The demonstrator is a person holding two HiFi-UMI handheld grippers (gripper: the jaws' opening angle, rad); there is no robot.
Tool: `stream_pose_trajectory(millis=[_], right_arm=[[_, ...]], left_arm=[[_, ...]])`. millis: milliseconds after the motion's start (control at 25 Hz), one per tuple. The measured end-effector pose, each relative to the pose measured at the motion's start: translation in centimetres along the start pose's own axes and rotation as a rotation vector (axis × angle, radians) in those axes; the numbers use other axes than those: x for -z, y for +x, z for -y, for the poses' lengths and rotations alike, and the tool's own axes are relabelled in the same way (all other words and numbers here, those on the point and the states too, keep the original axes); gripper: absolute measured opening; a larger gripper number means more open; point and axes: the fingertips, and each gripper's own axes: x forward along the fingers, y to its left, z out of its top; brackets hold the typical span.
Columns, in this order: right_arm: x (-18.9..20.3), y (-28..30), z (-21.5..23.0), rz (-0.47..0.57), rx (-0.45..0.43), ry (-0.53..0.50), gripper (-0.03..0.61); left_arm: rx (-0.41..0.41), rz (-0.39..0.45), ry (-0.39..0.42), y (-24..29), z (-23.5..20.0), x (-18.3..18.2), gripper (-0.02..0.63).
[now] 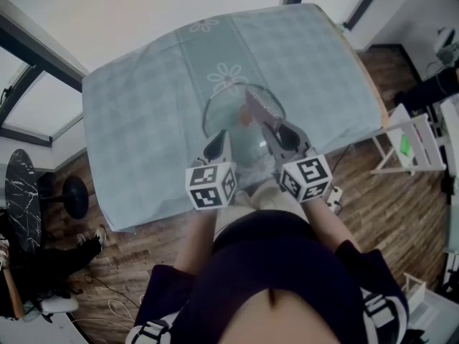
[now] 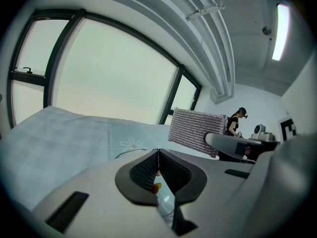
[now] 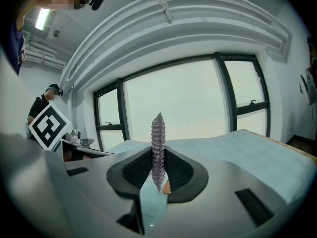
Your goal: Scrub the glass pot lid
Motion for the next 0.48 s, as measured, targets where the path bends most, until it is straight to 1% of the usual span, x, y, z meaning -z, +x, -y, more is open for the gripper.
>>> stream_pose_trajectory(millis=[160,360,480], right_arm=[[0.2,0.3,0.7,0.006,0.008,-0.013,0.078],[0.7,1.1,2.6,-0.011,0.024,-0.017,0.078],[0.9,2.1,3.6,-0.027,0.014,-0.051,0.078]], left_arm=[[-0.007,-0.004,-0.012,0.2,-0.4,0.4,0.002],[-0.017,-0.015,-0.033,0.7,-0.7,1.1,0.002],[-0.036,-0.022,-0.047,1.5,-1.2,1.5,0.002]])
